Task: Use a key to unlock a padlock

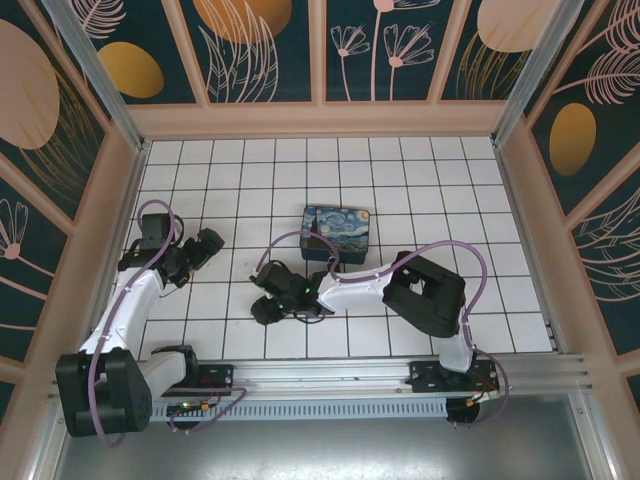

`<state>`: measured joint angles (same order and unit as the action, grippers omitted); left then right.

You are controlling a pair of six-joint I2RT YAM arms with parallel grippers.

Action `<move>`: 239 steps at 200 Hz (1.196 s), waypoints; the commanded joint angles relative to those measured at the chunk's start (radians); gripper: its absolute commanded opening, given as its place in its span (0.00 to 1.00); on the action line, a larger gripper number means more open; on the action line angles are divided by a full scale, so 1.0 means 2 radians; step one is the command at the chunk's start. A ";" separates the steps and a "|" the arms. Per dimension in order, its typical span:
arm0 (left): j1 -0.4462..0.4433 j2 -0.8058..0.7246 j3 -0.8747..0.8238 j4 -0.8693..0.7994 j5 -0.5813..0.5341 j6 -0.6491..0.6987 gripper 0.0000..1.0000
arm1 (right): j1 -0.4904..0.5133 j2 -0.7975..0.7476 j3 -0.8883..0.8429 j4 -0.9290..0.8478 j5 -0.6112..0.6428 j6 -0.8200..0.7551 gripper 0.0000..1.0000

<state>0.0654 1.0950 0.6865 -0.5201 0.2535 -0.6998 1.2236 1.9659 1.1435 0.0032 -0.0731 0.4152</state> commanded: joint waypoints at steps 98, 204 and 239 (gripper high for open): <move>-0.001 -0.008 0.018 -0.020 -0.015 0.011 0.99 | 0.040 0.007 0.003 -0.036 0.003 -0.005 0.41; -0.001 -0.001 0.030 -0.018 -0.025 0.017 0.99 | 0.044 0.022 -0.003 -0.046 0.018 -0.007 0.29; -0.001 -0.012 0.010 -0.025 -0.020 0.017 0.99 | 0.044 0.026 -0.003 -0.035 0.017 -0.006 0.23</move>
<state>0.0654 1.0931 0.7204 -0.5373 0.2188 -0.6804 1.2911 1.9717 1.1515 -0.0265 -0.0147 0.3981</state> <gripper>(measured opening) 0.987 0.242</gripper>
